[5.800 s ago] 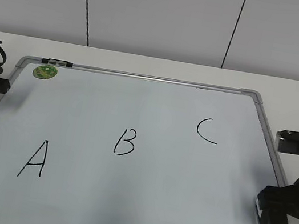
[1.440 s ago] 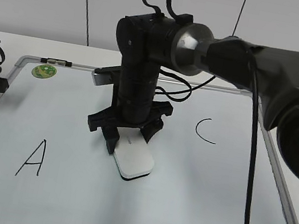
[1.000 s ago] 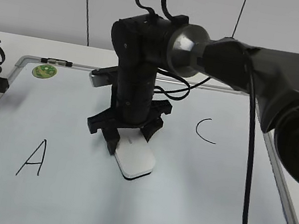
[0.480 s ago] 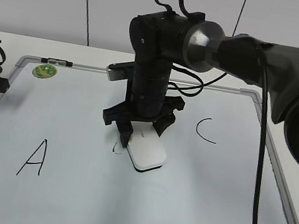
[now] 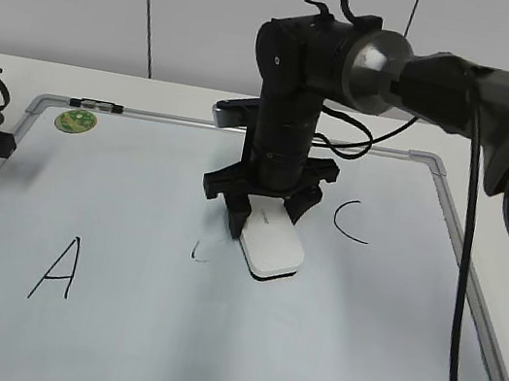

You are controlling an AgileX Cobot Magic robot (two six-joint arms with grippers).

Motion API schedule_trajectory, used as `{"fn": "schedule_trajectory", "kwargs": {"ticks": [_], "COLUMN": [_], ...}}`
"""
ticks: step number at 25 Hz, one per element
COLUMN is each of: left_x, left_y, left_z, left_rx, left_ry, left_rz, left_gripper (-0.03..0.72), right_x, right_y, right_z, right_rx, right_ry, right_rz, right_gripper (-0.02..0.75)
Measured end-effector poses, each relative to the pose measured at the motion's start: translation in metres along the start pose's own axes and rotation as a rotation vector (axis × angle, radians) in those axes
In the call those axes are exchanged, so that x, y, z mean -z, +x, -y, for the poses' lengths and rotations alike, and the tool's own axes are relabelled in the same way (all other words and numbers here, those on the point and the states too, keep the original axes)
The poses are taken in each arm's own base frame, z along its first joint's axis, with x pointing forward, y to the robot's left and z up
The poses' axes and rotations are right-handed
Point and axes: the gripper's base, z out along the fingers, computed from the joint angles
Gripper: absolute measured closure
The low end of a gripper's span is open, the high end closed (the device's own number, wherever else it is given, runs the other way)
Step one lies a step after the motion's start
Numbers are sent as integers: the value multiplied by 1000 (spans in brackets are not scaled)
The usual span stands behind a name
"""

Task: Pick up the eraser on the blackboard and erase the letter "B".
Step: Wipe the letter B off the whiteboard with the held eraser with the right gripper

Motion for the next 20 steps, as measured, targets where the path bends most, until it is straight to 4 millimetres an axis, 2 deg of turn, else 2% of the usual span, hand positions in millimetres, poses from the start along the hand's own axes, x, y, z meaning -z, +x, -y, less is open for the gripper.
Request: {"fn": "schedule_trajectory", "kwargs": {"ticks": [7,10,14,20], "left_x": [0,0,0,0], "left_y": [0,0,0,0], "left_z": [0,0,0,0], "left_rx": [-2,-2,-2,-3], "left_ry": [-2,-2,-2,-4], "left_rz": [-2,-2,-2,-2], "left_gripper": [671,671,671,671], "right_x": [0,0,0,0], "right_y": [3,8,13,17], "right_z": [-22,-43,-62,-76], "right_rx": [62,111,138,164], "right_ry": [26,23,-2,-12], "right_rz": [5,5,0,-1], "right_gripper": [225,225,225,225]}}
